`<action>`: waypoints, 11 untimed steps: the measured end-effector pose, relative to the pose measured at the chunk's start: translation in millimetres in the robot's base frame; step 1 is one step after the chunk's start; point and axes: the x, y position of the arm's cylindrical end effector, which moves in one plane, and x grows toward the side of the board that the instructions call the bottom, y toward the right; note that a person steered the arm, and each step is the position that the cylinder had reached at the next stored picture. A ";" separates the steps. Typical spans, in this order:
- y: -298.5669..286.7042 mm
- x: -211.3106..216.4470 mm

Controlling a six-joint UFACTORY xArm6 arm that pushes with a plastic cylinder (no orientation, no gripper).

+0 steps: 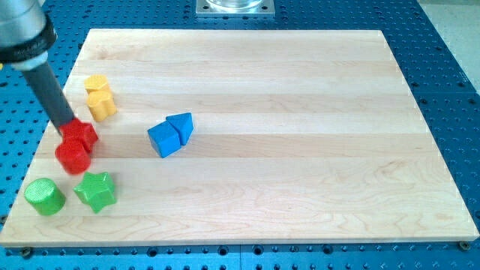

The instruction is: Move your arm slightly up

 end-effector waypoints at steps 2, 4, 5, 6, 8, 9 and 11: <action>-3.2 46.2; -5.0 2.7; -3.2 -3.0; -2.7 -3.0; -0.9 -3.0; 0.4 -3.0; 1.1 -3.0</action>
